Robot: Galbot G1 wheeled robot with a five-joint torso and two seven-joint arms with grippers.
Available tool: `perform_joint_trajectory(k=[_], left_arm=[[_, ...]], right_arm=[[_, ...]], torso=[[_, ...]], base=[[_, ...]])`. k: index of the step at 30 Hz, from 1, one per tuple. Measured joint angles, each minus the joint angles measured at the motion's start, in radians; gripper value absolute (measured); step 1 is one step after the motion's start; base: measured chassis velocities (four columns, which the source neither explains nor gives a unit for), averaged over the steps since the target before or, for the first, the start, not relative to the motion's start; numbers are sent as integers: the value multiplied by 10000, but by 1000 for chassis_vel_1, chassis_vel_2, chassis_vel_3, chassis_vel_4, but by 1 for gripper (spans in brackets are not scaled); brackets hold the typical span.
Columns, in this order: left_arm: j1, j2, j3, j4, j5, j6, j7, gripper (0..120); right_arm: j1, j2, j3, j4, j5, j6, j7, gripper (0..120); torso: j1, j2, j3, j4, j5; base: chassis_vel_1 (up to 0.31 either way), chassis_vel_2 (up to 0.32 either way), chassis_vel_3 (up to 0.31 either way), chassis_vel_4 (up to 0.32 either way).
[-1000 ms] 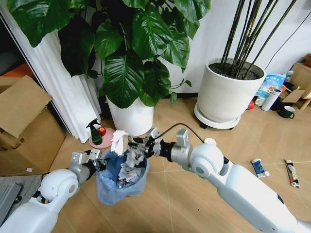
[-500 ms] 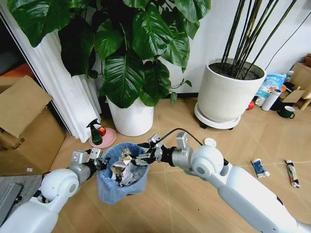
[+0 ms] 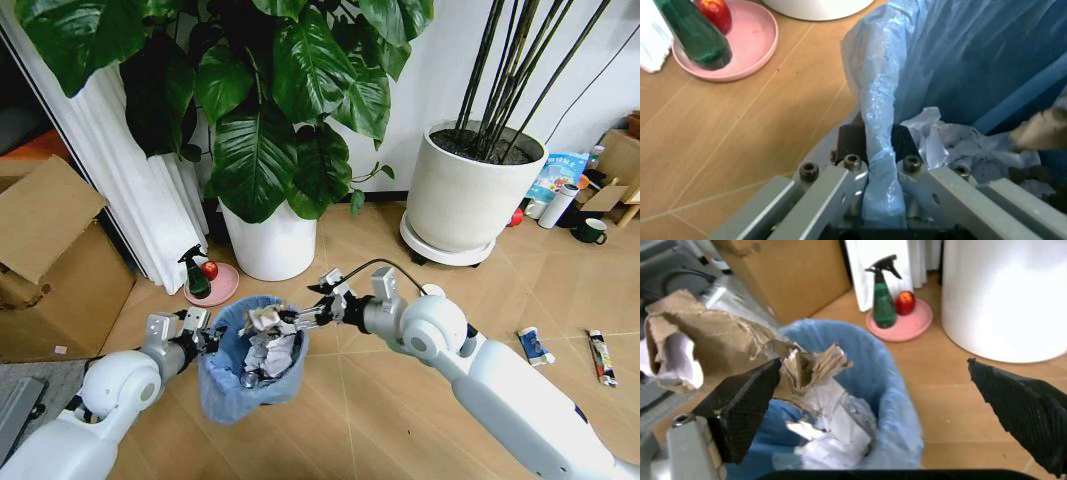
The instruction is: Pick up the trash bin and place the garbage on the floor into it.
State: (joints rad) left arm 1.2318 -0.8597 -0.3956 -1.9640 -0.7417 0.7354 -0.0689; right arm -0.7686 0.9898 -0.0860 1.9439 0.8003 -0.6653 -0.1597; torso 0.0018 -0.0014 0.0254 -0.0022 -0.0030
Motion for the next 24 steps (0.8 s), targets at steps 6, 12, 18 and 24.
perform_joint_trajectory(k=[6,12,18,24], left_arm=[[-8,3,33,-34,-2,0,-12,0],[76,58,-59,-54,-6,0,-14,0],[55,17,0,-56,-1,0,-8,0],[86,59,-46,-63,-2,0,23,0]], right_arm=[[-158,-34,81,-114,-167,10,6,100],[-341,-238,581,-87,-225,67,-20,100],[-376,-333,965,-32,-221,92,-59,100],[-385,-310,946,-42,-258,155,-116,100]], torso=[[0,0,0,0,0],[0,0,0,-1,0],[0,0,0,0,-1],[0,0,0,0,-1]], base=[[0,0,0,0],[0,0,0,0],[0,0,0,0],[0,0,0,0]])
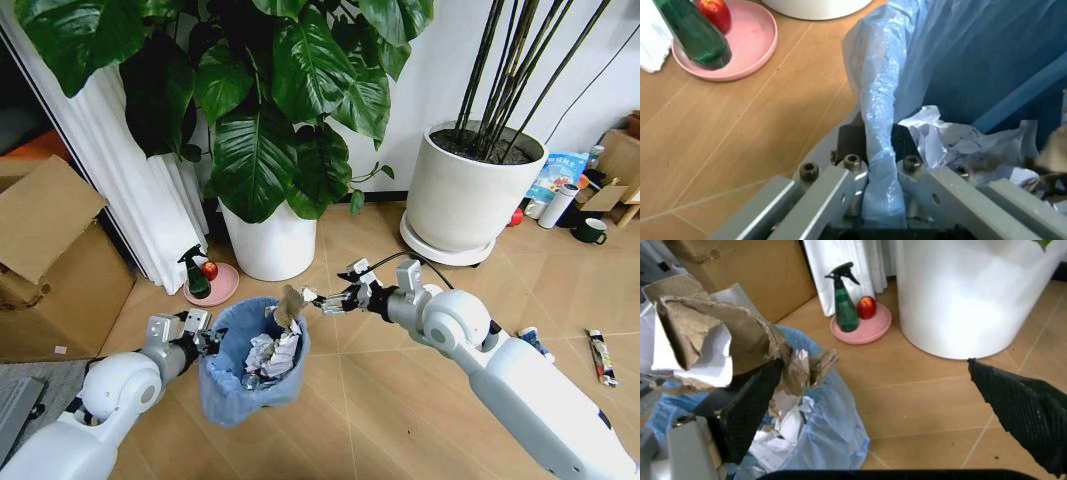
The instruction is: Pick up the trash bin and place the garbage on the floor into it.
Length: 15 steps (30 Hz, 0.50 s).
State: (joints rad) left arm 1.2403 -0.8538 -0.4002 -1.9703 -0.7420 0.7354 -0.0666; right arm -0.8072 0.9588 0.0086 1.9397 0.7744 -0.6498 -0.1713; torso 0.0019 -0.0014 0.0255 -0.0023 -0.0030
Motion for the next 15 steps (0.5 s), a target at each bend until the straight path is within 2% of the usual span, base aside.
perform_joint_trajectory(k=[8,11,14,15], left_arm=[[-12,-22,0,15,19,0,21,0],[-38,-10,0,24,18,0,34,0],[-10,-9,-33,33,17,0,57,0],[-10,-9,-33,33,17,0,57,0]], right_arm=[[173,178,-492,203,772,-30,-81,100],[252,290,-728,257,1649,-205,62,100],[365,612,-1025,389,3808,-684,1801,100],[365,612,-1025,389,3808,-684,1801,100]], torso=[[0,0,0,1,-2],[0,0,0,0,-1],[0,0,0,0,-1],[0,0,0,0,-1]], base=[[0,0,0,0],[0,0,0,0],[0,0,0,0],[0,0,0,0]])
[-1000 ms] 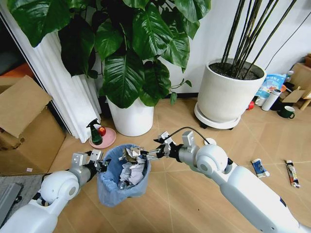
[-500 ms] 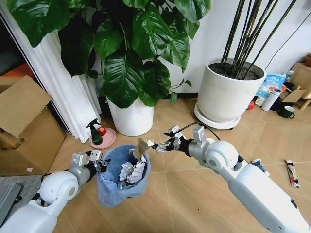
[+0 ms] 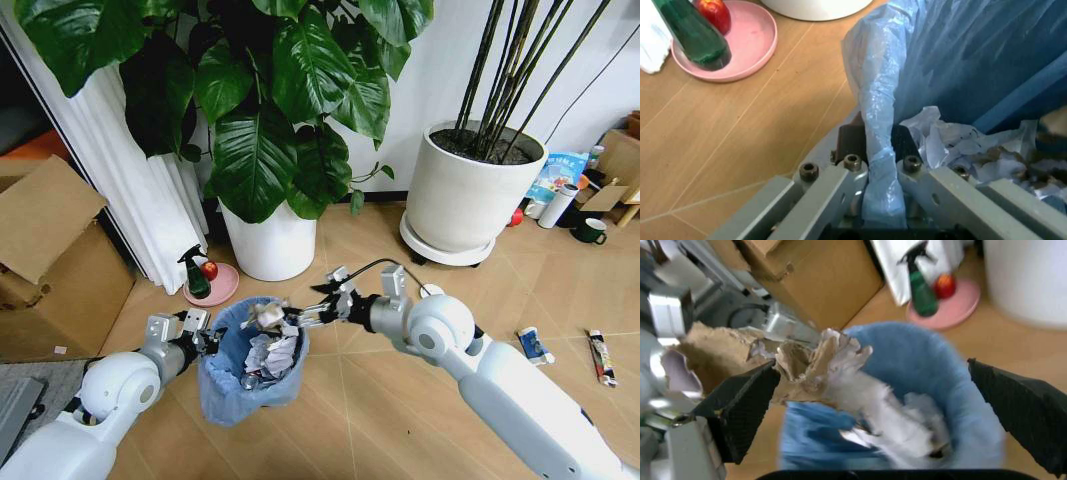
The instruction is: Pick up the trash bin and place the garbage on the floor into it.
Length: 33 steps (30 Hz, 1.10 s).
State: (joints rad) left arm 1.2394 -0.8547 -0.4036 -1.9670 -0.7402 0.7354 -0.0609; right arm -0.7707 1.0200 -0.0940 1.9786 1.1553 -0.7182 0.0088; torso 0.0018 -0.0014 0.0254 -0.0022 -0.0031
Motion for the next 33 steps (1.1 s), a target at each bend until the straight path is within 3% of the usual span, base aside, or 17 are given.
perform_joint_trajectory(k=[3,10,13,16,17,19,20,24,33], left_arm=[[32,-15,-31,15,6,0,20,0],[21,-29,-54,37,10,0,38,0],[29,-66,-54,58,37,0,49,0],[37,-90,-54,69,67,0,63,0],[39,-106,-54,74,81,0,69,0],[34,-119,-54,82,98,0,74,0],[34,-119,-54,82,98,0,74,0],[24,-130,-53,98,106,0,75,0],[42,-163,-37,99,129,0,76,0]], right_arm=[[145,305,-129,180,1968,-166,1550,100],[441,675,-114,225,3256,-170,2789,100],[615,860,-23,300,4683,-171,3856,100],[649,839,-36,316,4616,-172,4032,100],[652,738,-90,239,3893,-190,3835,100],[624,412,-229,-81,1097,-163,2437,100],[624,412,-229,-81,1097,-163,2437,100],[471,-56,-286,-372,-2333,473,22,100],[198,-191,-292,-460,-3513,632,-204,100]], torso=[[0,0,0,0,-1],[0,0,0,0,-1],[0,-1,0,1,0],[0,-1,0,1,0],[0,-1,0,1,0],[0,-2,0,0,1],[0,-2,0,0,1],[0,-1,0,-3,1],[0,-2,0,1,2]], base=[[0,0,0,0],[0,0,0,0],[0,0,0,0],[0,0,0,0],[0,0,0,0],[0,0,0,0],[0,0,0,0],[0,0,0,0],[0,0,0,0]])
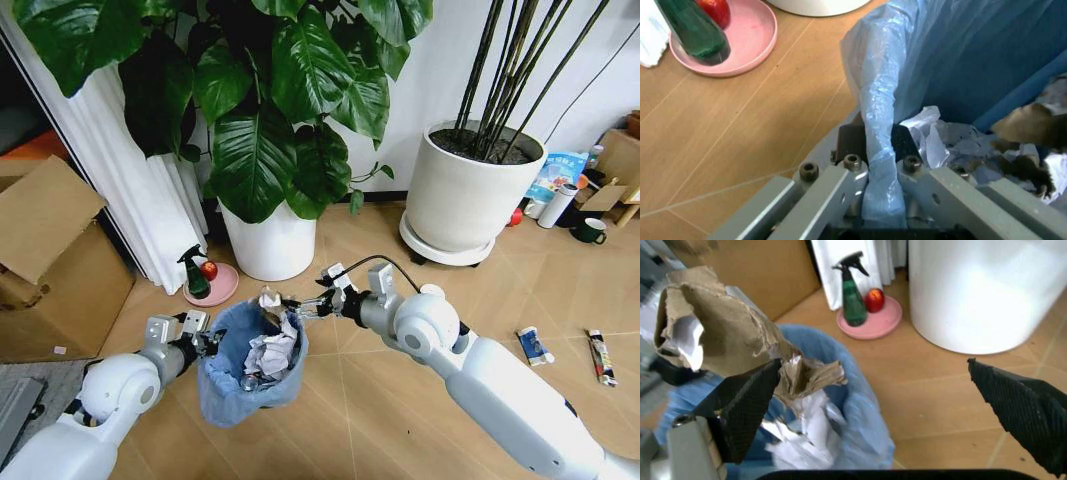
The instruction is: Pick up the trash bin and place the garbage on the floor into it.
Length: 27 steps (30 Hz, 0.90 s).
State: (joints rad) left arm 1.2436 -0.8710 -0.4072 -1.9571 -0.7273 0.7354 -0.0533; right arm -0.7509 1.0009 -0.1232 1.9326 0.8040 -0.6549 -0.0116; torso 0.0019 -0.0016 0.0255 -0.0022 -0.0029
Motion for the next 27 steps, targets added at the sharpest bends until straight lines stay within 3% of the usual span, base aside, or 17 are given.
perform_joint_trajectory(k=[27], left_arm=[[100,-63,-13,-73,55,0,24,0]], right_arm=[[-1365,-1479,1598,789,-1080,250,-1481,100]], torso=[[0,1,-1,-1,-1]], base=[[0,0,0,0]])
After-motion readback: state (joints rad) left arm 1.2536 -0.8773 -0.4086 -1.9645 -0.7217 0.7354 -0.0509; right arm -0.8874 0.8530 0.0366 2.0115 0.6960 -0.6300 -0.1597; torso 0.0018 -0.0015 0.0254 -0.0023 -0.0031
